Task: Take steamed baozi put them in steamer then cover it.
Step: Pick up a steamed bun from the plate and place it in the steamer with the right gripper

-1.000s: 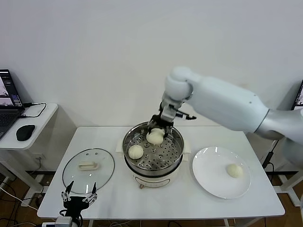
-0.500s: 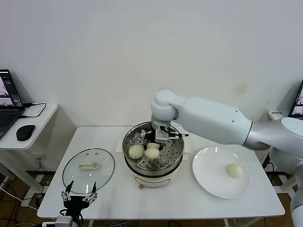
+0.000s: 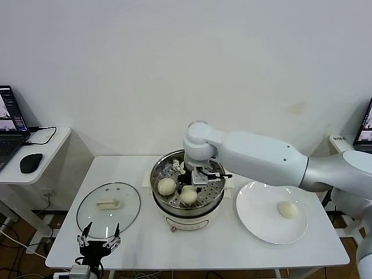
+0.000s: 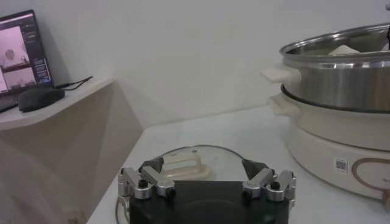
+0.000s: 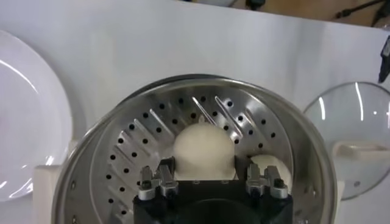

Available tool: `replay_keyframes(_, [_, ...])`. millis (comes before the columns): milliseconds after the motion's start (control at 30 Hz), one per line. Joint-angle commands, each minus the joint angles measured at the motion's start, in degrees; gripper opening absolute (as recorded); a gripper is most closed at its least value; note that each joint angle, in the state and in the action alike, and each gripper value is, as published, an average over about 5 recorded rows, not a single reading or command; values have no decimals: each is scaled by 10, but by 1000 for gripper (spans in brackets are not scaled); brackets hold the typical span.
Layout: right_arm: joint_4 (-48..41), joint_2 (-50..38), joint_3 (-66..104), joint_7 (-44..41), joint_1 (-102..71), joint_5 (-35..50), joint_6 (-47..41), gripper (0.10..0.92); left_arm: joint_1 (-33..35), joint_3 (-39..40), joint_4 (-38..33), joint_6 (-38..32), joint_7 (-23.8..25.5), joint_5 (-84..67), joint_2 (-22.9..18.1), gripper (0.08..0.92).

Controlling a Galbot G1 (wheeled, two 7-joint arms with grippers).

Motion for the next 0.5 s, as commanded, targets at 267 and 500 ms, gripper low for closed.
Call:
replay_keyframes(267, [14,1,-9,-4,-3,30,-12,602,3,3,-2,-1,0,1,-1,823])
replay_keyframes(500, [10,-2,-14,-5,-9,26,-14,607,4,3,-2,-1,-1,1,-1,823])
